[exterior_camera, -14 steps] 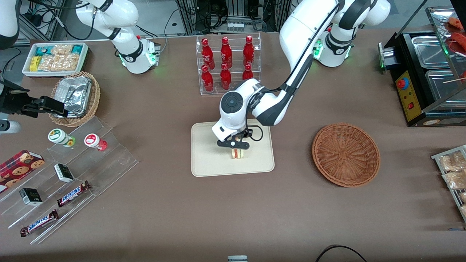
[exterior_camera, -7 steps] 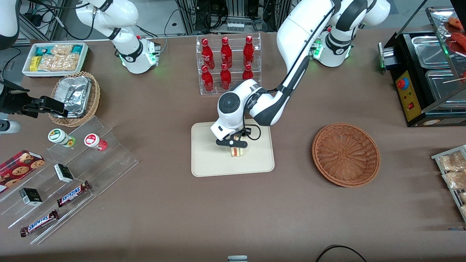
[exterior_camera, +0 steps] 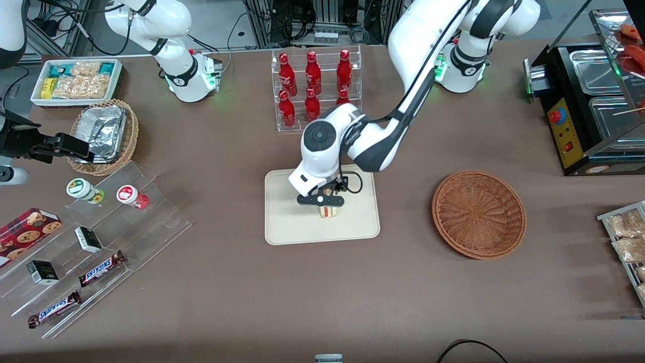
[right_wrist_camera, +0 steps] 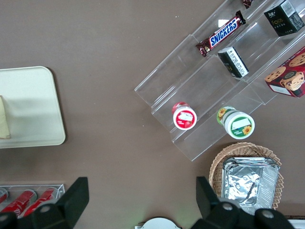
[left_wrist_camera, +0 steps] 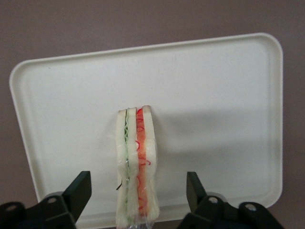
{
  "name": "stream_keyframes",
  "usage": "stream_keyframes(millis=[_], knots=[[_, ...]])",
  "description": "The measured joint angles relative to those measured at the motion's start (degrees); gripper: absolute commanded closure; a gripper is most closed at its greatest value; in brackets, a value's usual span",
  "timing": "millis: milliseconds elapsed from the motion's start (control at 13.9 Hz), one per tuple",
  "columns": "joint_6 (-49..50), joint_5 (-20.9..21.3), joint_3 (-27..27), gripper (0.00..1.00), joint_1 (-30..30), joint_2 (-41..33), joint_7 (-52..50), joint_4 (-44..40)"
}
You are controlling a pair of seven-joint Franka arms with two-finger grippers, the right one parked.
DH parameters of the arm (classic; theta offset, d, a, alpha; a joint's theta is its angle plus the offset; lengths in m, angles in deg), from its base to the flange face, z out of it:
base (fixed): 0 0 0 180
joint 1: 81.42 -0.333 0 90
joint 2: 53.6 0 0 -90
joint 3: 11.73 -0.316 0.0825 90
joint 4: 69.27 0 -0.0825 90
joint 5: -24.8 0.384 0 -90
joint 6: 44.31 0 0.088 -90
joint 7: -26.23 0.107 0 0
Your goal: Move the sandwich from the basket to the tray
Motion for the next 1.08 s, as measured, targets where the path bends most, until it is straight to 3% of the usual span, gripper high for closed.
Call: stream_keyframes(millis=[432, 720, 1080], knots=[[15.18, 0.17, -3.97, 0.00, -5.41, -14.42, 2.56, -0.33], [23.66, 0.18, -4.34, 0.00, -14.12, -21.75, 13.52, 0.37], [26.99, 0.18, -4.52, 0.00, -24.18, -28.73, 28.70, 5.07]])
